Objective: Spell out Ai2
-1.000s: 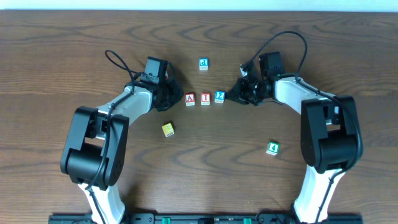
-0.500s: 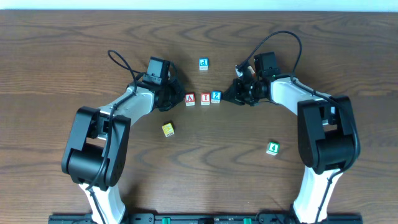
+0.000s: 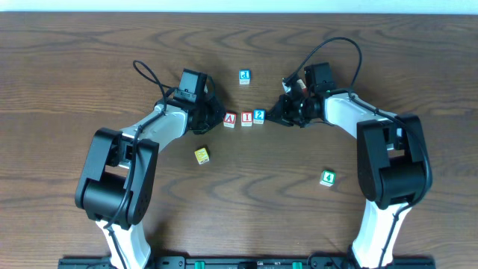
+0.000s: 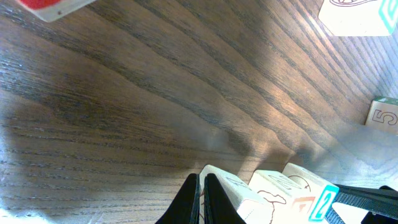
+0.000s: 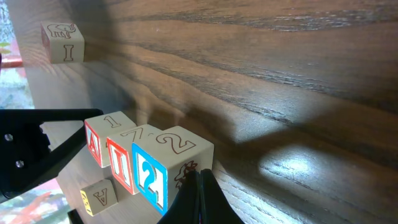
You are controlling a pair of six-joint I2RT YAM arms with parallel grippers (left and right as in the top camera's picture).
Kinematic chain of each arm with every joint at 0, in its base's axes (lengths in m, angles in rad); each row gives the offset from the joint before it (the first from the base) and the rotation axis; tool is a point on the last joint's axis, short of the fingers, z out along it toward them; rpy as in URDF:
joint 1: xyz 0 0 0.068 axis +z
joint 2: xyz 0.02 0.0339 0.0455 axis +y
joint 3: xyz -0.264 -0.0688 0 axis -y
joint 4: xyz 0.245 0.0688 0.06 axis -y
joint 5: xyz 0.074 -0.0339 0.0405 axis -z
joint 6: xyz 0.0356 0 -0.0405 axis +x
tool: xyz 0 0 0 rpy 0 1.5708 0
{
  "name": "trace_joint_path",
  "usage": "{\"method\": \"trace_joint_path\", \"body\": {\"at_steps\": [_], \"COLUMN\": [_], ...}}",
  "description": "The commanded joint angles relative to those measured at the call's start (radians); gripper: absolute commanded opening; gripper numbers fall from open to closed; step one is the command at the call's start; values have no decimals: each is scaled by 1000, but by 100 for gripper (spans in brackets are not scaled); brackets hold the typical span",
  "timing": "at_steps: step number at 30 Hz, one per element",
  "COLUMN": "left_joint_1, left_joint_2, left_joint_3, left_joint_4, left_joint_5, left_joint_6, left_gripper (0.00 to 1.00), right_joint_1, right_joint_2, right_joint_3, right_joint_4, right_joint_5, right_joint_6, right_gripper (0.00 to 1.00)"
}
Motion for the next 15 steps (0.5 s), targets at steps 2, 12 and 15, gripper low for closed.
{"method": "trace_joint_path", "body": {"at_steps": [2, 12, 15], "left_joint_1": [-3, -3, -3], "left_joint_2": [17, 17, 17], "left_joint_3": [-3, -3, -3], "left_joint_4": [1, -63, -63], "left_joint_5": [5, -30, -24], "left_joint_6": [-30, -23, -27], "left_gripper": [6, 6, 6], "right_joint_1": [15, 15, 15], "right_joint_2": [13, 13, 13], "right_joint_3": [14, 14, 14], "right_joint_4": [3, 3, 2], "right_joint_5": [-11, -11, -11], "right_joint_6": [12, 12, 12], "right_gripper": [1, 2, 2]}}
